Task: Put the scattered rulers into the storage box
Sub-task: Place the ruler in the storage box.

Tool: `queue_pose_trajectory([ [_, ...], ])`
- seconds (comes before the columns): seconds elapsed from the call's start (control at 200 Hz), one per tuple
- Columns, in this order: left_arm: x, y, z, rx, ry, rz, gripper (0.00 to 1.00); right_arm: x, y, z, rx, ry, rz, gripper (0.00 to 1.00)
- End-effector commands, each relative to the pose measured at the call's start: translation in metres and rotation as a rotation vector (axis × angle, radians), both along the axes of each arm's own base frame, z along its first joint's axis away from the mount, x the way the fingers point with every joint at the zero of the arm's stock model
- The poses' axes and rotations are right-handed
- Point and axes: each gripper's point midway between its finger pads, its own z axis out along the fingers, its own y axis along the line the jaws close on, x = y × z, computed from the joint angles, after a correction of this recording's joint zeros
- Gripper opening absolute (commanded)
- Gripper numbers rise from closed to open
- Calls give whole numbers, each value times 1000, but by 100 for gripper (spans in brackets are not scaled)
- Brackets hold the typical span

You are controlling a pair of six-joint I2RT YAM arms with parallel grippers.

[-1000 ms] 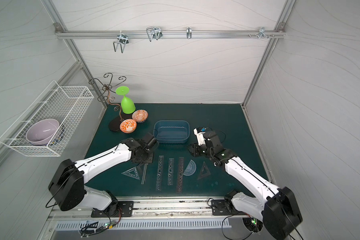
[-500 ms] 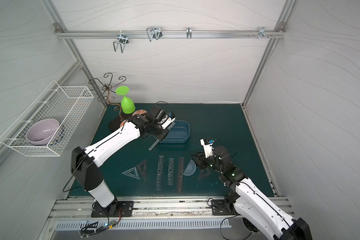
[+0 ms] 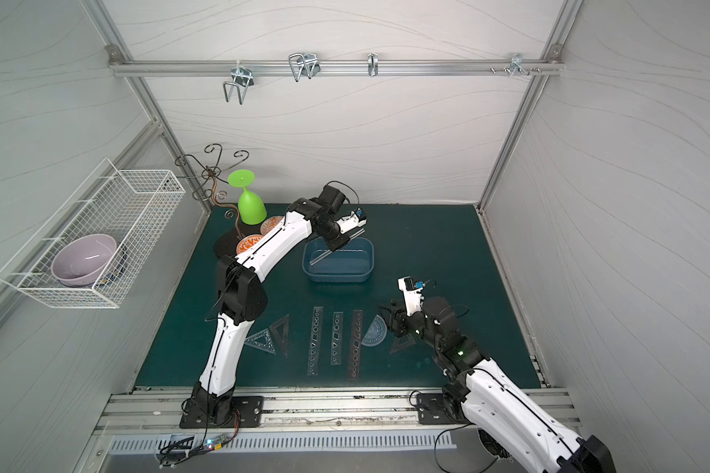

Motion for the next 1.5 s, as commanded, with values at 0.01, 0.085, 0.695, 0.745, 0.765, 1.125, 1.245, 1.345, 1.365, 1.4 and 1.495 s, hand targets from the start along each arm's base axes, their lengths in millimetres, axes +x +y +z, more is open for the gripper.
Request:
queue_pose_trajectory([
  [0.01,2,3,-11,56,-10,-60,0,7,-2,5,-7,-44,-30,56],
  [0.085,4,3,-23,69,2,-65,0,8,-3,3,-10,-43,-39,56],
  [0.695,6,-5,-85,121,57,-82,0,17,-10,-8,-25,29,-98,58],
  [0.745,7,-6,-87,123,55,-82,0,17,-10,-9,-26,33,-101,58],
  [0.765,6,-6,-89,125,56,-83,0,17,-10,-9,-26,33,-100,59],
  [1.125,15,-12,-88,122,15,-50,5,18,-11,-9,-6,99,-110,60],
  [1.245,20,-17,-72,91,-22,-36,18,17,-10,-7,-3,108,-98,61],
  [1.345,24,-20,-55,74,-66,-11,27,15,-7,-4,2,114,-81,61],
  [1.365,25,-21,-52,71,-72,-5,27,14,-6,-3,2,117,-76,61],
  [1.4,26,-23,-42,58,-90,7,29,14,-5,-2,2,123,-69,61],
  [1.495,29,-24,-12,15,-139,87,30,12,-1,1,3,137,-43,61],
])
